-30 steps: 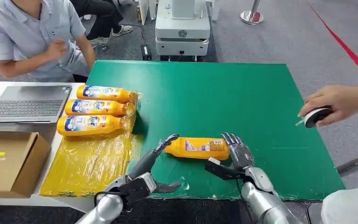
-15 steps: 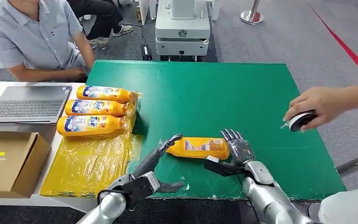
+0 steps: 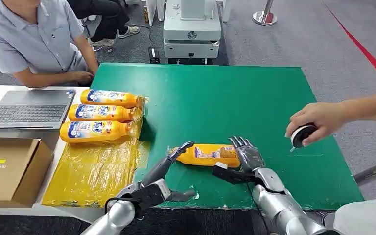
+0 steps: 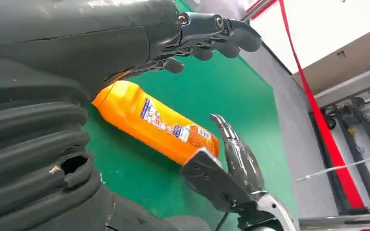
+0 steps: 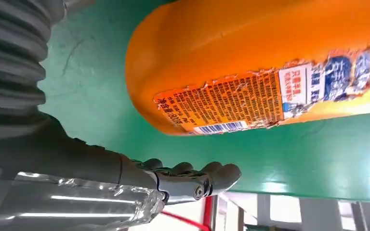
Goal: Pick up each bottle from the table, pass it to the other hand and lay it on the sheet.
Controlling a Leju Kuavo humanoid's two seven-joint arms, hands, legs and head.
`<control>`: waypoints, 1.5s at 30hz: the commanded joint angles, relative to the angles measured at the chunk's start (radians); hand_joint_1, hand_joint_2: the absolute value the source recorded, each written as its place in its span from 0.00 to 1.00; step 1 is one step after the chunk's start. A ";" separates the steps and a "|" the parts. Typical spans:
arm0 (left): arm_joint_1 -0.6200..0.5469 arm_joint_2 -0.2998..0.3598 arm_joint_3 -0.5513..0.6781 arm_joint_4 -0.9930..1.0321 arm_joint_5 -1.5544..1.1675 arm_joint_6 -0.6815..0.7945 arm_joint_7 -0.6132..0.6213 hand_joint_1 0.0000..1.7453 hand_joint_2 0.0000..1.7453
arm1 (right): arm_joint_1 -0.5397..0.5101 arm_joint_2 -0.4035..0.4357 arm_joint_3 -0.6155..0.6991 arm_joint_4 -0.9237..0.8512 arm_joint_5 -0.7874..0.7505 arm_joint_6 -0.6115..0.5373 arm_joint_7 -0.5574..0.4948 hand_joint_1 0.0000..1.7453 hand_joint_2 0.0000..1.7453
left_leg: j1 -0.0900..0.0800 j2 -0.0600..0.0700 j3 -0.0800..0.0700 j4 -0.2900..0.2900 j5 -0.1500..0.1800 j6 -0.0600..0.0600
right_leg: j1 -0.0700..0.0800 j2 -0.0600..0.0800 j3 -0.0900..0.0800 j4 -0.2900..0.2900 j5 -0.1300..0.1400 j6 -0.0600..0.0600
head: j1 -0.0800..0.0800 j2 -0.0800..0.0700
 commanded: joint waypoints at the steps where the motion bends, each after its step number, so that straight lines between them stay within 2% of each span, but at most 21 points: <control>1: -0.079 -0.009 -0.026 0.018 0.001 0.011 -0.016 0.00 1.00 | -0.073 0.008 -0.068 0.040 -0.079 0.059 -0.047 0.00 1.00 | 0.000 0.000 0.000 0.000 0.000 0.000 | 0.000 0.000 0.000 0.000 0.000 0.000 | 0.000 0.000; 29: -0.087 -0.009 -0.029 0.024 0.003 0.023 -0.021 0.00 1.00 | -0.096 -0.004 -0.063 0.034 -0.075 0.039 -0.064 0.00 1.00 | 0.000 0.000 0.000 0.000 0.000 0.000 | 0.000 0.000 0.000 0.000 0.000 0.000 | 0.000 0.000; 34: -0.095 -0.012 -0.030 0.044 0.002 0.025 -0.022 0.00 1.00 | -0.095 0.020 -0.162 0.032 -0.216 0.167 -0.148 0.00 1.00 | 0.000 0.000 0.000 0.000 0.000 0.000 | 0.000 0.000 0.000 0.000 0.000 0.000 | -0.001 0.000; 45: -0.118 -0.022 -0.032 0.070 -0.005 0.031 -0.023 0.00 1.00 | -0.108 0.004 -0.116 0.042 -0.180 0.190 -0.140 0.00 1.00 | 0.000 0.000 0.000 0.000 0.000 0.000 | 0.000 0.000 0.000 0.000 0.000 0.000 | 0.000 0.000</control>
